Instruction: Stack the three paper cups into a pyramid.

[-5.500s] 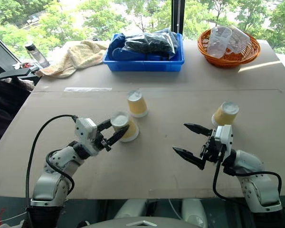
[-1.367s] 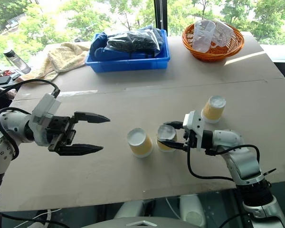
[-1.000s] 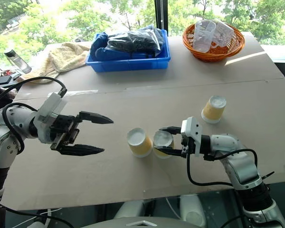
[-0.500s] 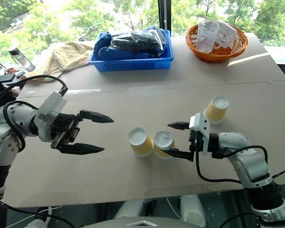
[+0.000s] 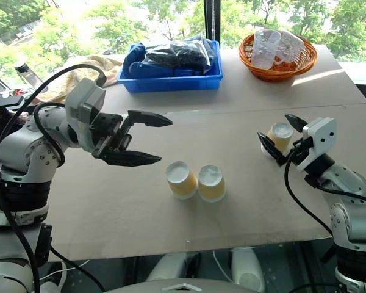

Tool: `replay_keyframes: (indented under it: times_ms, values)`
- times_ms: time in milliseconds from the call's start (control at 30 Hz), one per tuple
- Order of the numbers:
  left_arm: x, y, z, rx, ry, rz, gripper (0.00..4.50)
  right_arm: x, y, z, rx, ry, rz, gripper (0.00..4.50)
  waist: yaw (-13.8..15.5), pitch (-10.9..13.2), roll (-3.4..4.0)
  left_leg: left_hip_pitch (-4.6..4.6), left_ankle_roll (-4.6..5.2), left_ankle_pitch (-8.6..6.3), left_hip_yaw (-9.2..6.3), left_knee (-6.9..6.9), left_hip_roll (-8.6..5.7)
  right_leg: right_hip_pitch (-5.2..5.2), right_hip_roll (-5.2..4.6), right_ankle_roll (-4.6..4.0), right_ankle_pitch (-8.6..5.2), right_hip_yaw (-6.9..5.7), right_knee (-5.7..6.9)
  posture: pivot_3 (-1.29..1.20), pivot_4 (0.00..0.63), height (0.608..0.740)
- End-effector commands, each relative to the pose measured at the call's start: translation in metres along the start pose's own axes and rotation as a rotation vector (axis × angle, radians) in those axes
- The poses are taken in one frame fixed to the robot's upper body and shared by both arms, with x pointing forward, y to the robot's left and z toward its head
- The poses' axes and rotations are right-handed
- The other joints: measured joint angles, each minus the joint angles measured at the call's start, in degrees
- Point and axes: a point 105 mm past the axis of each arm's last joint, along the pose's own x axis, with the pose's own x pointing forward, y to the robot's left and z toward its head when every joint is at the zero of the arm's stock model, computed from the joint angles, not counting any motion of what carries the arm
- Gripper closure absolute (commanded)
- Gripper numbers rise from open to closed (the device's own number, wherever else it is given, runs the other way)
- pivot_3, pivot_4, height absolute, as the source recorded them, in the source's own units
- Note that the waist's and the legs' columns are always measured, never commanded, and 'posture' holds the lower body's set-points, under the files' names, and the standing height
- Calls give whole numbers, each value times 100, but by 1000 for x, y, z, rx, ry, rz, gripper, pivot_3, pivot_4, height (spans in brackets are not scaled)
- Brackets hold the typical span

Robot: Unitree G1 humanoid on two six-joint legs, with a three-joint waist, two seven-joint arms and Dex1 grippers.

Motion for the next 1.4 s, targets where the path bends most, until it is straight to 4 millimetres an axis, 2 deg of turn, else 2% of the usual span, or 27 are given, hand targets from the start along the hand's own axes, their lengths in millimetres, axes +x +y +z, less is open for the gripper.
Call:
replay_keyframes:
  times_ms: [33, 200, 400, 733, 900, 933, 1067, 1200, 1333, 1400]
  values:
    - [2, 5, -2, 5, 33, 1, 0, -1, -7, -2, -70, 2, -42, 63, -23, 0, 0, -2, 0, 0, 5, 0, 1, -4, 1, 0, 0, 3, 1, 0, 150, 740]
    - [3, 8, -15, -13, 93, 11, 0, 5, -19, -20, 34, 40, -110, 63, -17, 0, 0, -4, 0, 0, 8, 2, 1, -8, 1, 1, 0, 4, 0, 0, 150, 740]
    - [3, 19, -13, 5, 88, 74, 0, 11, -26, -36, 91, 75, -127, 63, -6, 0, 0, -9, 0, 0, 8, 2, 1, -13, 1, 0, 0, 3, 0, 0, 150, 740]
    - [0, 30, -19, -11, 102, 173, 0, 17, -28, -40, 106, 65, -109, 63, -12, 0, 0, -11, 0, 0, 8, 2, 1, -14, 0, 1, 0, 4, 0, 0, 150, 740]
    - [-4, 38, -22, -17, 115, 235, 0, 19, -23, -38, 104, 52, -92, 2366, -13, 0, 0, -11, 0, 0, 8, 2, 1, -14, 0, 0, 0, 3, 2, 0, 150, 740]
    - [-4, 39, -25, -18, 126, 238, 0, 19, -23, -38, 103, 49, -90, 2577, -14, 0, 0, -11, 0, 0, 8, 2, 1, -14, 0, 1, 0, 3, 1, 0, 150, 740]
    - [-6, 39, -27, -15, 137, 243, 0, 19, -19, -32, 81, 32, -62, 2612, -12, 0, 0, -11, 0, 0, 8, 2, 1, -15, 0, 0, 0, 3, 1, 0, 150, 740]
    - [-12, 41, -25, 6, 162, 278, 0, 21, 8, -14, 52, 15, 111, 2612, -21, 0, 0, -12, 0, 0, 8, 2, 1, -16, 0, 0, 0, 4, 1, 0, 150, 740]
    - [-15, 31, -17, 4, 150, 307, 0, 24, 65, 33, 122, -84, 374, 2612, -37, 0, 0, -16, 0, 0, 7, 1, 6, -20, 2, 0, 0, 7, 1, 0, 150, 740]
    - [-18, 26, -15, 1, 150, 324, 0, 22, 87, 48, 145, -107, 479, 2612, -30, 0, 0, -17, 0, 0, 6, -1, 6, -22, 1, 0, 0, 11, 0, 0, 150, 740]
